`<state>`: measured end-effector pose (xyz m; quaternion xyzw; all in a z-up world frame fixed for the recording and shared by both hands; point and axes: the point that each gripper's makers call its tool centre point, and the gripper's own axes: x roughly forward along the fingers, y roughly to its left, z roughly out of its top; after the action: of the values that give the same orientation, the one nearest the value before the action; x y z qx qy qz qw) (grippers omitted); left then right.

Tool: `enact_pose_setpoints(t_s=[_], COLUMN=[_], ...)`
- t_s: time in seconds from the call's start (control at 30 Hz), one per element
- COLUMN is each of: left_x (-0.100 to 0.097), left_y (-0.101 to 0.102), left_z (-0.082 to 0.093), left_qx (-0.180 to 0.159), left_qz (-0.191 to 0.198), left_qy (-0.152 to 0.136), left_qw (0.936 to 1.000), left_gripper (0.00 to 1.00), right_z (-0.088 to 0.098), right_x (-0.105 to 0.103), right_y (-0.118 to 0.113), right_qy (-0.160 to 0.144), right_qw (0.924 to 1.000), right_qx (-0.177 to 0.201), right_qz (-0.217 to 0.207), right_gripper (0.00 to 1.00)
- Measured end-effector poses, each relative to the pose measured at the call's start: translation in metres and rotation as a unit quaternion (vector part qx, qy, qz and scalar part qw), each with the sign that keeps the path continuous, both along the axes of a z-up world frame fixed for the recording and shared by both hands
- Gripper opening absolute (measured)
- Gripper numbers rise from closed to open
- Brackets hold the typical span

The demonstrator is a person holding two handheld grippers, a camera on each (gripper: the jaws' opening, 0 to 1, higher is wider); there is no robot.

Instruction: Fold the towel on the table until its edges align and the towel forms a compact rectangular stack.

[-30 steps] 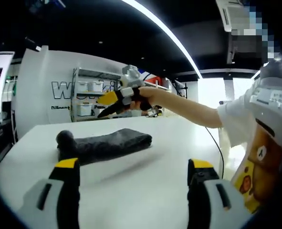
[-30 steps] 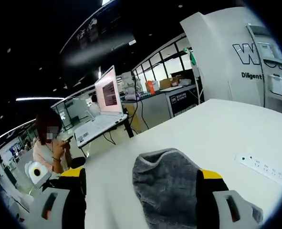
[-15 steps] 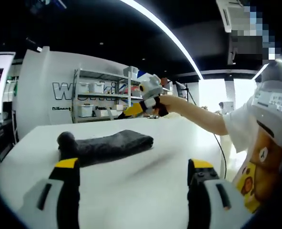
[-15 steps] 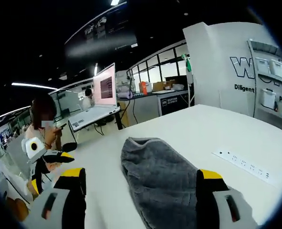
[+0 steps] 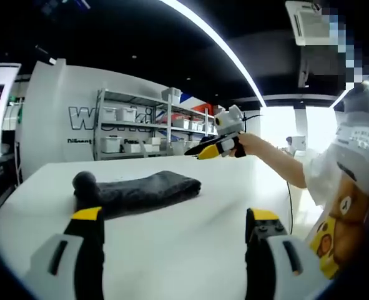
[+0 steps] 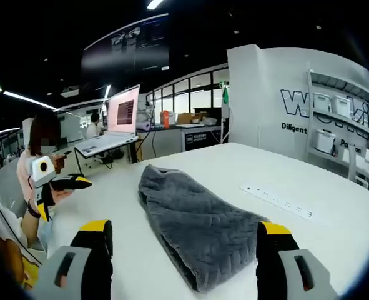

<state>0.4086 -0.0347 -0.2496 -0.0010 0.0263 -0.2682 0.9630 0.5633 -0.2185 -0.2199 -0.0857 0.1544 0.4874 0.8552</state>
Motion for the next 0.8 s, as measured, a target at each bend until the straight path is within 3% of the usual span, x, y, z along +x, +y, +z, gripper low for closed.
enact_pose_setpoints(t_s=[0.4,0.8], left_x=[0.005,0.01], left_y=[-0.014,-0.017], left_z=[0.003,-0.002], left_qx=[0.006,-0.001], left_qz=[-0.019,-0.02], left_qy=[-0.001,0.006], left_qw=[0.9998,0.9998], left_gripper=[0.99,0.98], right_z=[-0.002,-0.033], right_x=[-0.017,-0.041], right_y=[-0.049,-0.101], right_qy=[0.001,0.0], right_qw=[0.9991,0.9958], right_qx=[0.026,0.012], right_qz=[-0.034,-0.091], right_gripper=[1.0,1.0])
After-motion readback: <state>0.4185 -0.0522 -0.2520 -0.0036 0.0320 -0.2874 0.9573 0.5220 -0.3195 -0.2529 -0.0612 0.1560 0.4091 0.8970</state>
